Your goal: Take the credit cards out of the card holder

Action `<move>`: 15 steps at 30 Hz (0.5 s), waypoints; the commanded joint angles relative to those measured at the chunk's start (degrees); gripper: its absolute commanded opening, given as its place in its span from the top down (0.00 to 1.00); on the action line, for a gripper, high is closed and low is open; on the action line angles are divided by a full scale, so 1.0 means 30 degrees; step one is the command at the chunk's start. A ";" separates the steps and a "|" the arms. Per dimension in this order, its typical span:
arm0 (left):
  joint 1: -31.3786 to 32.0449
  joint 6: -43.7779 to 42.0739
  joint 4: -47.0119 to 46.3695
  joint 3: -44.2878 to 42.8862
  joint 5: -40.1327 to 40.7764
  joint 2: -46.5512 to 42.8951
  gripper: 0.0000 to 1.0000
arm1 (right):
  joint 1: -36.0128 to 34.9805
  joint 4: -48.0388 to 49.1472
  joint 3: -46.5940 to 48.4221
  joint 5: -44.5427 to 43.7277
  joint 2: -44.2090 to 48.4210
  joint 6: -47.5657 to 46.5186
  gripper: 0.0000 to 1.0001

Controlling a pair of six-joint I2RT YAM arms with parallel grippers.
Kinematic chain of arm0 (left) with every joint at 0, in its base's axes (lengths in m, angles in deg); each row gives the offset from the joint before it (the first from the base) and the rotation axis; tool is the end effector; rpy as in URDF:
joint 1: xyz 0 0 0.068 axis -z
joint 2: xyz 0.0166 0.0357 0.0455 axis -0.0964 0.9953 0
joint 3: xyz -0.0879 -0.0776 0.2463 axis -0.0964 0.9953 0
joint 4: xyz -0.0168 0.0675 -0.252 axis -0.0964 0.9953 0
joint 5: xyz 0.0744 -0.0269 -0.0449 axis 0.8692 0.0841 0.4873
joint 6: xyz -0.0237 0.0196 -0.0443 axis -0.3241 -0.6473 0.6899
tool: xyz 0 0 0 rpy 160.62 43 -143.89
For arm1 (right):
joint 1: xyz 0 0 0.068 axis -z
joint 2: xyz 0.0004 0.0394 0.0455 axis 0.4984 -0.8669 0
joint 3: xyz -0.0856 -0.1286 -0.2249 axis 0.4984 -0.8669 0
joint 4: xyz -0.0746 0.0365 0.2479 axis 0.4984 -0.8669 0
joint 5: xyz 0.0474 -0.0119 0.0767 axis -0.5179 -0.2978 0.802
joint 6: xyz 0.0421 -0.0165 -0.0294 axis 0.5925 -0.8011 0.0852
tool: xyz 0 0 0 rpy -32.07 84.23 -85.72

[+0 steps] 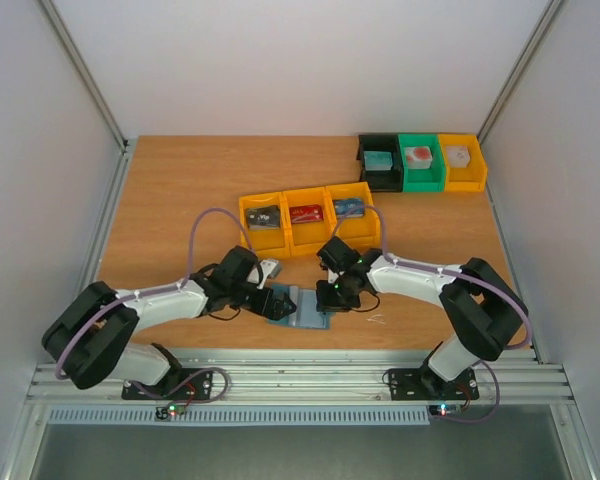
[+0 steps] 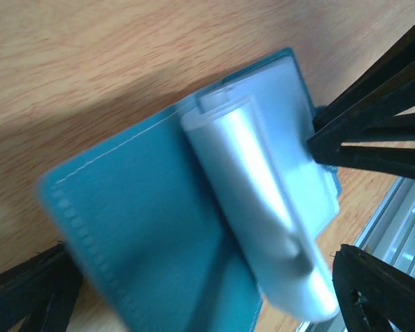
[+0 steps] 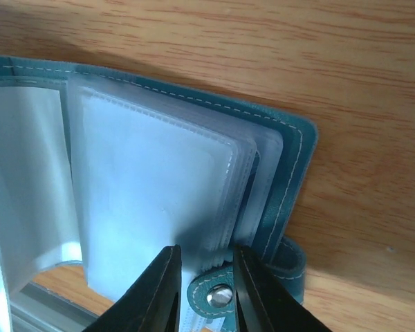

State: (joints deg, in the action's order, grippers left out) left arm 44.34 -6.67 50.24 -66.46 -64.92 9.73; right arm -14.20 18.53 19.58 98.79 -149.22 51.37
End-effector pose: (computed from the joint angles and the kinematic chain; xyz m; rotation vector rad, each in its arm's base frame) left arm 0.1727 -0.1597 0.1396 0.6072 2.6038 -0.9861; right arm 0.1890 0.1977 0.1510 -0.8862 2.8509 0.5851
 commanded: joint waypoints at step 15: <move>0.1717 0.0246 -0.4118 0.1141 0.1600 -0.1666 1.00 | -0.0496 -0.0200 -0.0112 0.0300 0.4121 -0.2190 0.76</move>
State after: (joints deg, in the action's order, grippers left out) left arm 49.30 -3.70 40.75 -62.77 -60.53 11.15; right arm -15.49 23.34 16.34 100.83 -143.95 51.66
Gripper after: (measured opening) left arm 0.029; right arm 0.228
